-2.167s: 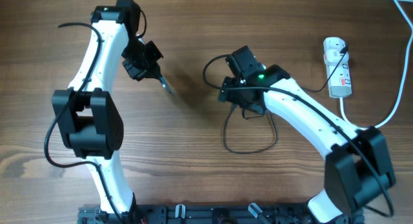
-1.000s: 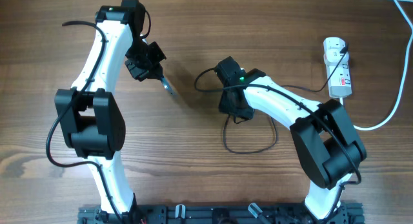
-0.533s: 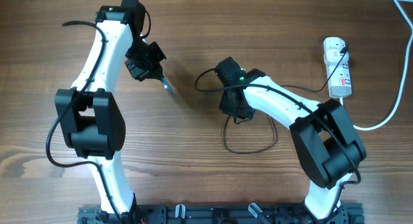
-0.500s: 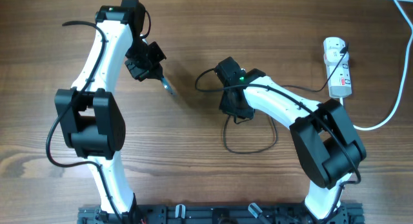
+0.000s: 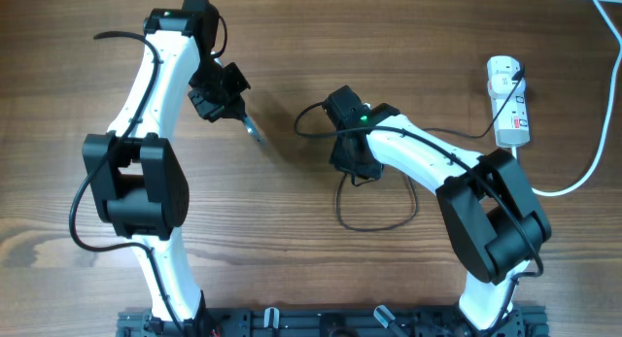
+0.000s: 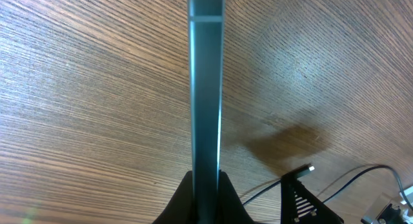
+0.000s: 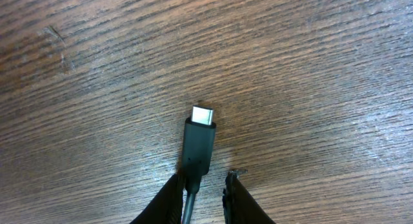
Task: Plug charger to phone and switch on socket
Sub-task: 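Grasp the black USB-C cable end with the right gripper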
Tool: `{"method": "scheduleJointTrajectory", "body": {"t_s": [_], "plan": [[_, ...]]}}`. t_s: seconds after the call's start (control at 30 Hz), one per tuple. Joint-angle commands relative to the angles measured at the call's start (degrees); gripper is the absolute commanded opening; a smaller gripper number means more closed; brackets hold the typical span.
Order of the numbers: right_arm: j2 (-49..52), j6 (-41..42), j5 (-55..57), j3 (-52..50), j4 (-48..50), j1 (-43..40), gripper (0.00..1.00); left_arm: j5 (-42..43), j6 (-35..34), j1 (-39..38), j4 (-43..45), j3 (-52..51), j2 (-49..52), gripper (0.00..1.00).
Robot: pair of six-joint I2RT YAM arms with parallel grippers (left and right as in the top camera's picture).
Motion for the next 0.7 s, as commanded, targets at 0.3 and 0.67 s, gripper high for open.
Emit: {"method": "scheduleJointTrajectory", "body": {"t_s": [0.3,0.67], "plan": [[4.7,1.2,1.1,-0.6,0.3,0.8,0.1,-0.5,1.0,0.0,0.0,0.7,-1.8,0.04],[4.5,-3.5,-2.3,0.9,0.0,0.3,0.04,-0.5,1.0,0.0,0.0,0.7,-1.8,0.04]]}}
